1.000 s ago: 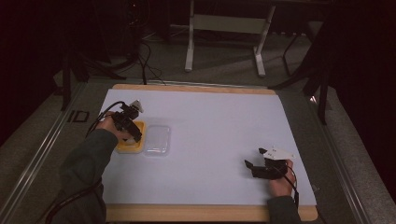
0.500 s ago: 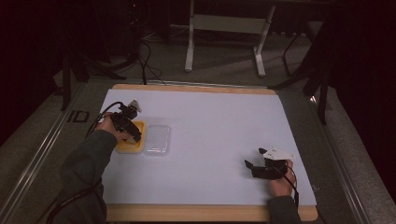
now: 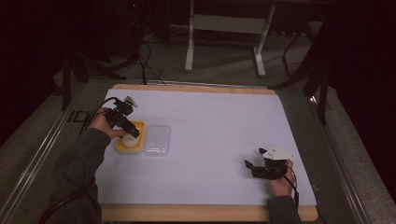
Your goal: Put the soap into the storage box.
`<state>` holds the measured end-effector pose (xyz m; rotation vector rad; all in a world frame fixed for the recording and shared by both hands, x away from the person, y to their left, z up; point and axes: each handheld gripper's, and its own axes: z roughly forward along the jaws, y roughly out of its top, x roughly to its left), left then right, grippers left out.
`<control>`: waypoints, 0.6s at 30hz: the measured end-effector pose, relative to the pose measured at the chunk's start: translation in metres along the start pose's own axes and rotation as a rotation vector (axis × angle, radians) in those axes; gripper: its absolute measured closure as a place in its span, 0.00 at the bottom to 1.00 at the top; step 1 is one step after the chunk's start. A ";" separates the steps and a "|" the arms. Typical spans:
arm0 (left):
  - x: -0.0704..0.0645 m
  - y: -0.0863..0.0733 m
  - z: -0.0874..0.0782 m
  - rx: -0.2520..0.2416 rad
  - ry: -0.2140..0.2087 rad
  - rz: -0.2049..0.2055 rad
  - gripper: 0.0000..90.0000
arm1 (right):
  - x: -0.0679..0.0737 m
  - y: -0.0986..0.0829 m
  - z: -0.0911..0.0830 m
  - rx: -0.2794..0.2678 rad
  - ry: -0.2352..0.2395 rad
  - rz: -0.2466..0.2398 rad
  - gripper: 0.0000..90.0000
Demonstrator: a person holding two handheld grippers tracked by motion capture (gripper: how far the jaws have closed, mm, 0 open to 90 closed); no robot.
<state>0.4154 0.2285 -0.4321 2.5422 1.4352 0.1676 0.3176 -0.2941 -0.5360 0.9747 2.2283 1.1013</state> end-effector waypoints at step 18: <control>-0.041 -0.008 -0.020 -0.124 0.062 0.139 0.17 | 0.000 0.000 0.000 0.002 -0.001 -0.001 0.23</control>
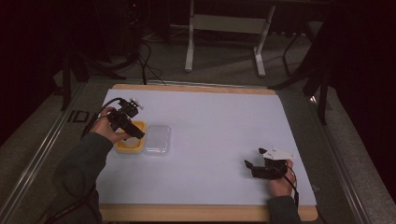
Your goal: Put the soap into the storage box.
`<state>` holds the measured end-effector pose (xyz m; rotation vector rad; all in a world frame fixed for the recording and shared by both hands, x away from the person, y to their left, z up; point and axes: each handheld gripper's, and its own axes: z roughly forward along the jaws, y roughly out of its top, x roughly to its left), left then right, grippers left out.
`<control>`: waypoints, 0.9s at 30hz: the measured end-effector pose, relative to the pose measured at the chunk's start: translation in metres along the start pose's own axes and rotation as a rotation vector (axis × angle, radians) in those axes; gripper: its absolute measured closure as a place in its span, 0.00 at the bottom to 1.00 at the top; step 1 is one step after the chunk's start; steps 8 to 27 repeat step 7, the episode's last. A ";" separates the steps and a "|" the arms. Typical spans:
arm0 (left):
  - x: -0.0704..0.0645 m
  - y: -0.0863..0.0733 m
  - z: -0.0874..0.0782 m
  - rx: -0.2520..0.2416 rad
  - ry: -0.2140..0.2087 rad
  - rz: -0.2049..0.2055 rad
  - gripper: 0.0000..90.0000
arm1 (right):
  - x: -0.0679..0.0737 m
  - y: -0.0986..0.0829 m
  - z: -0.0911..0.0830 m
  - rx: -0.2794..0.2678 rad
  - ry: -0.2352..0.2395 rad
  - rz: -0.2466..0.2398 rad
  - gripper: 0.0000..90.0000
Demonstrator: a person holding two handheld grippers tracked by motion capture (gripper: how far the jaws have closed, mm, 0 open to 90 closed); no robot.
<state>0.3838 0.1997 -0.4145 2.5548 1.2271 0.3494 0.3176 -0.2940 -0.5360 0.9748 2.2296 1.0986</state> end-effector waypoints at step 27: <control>-0.024 -0.006 0.009 -0.018 0.012 0.048 0.17 | 0.000 0.000 0.001 0.005 0.000 -0.002 0.23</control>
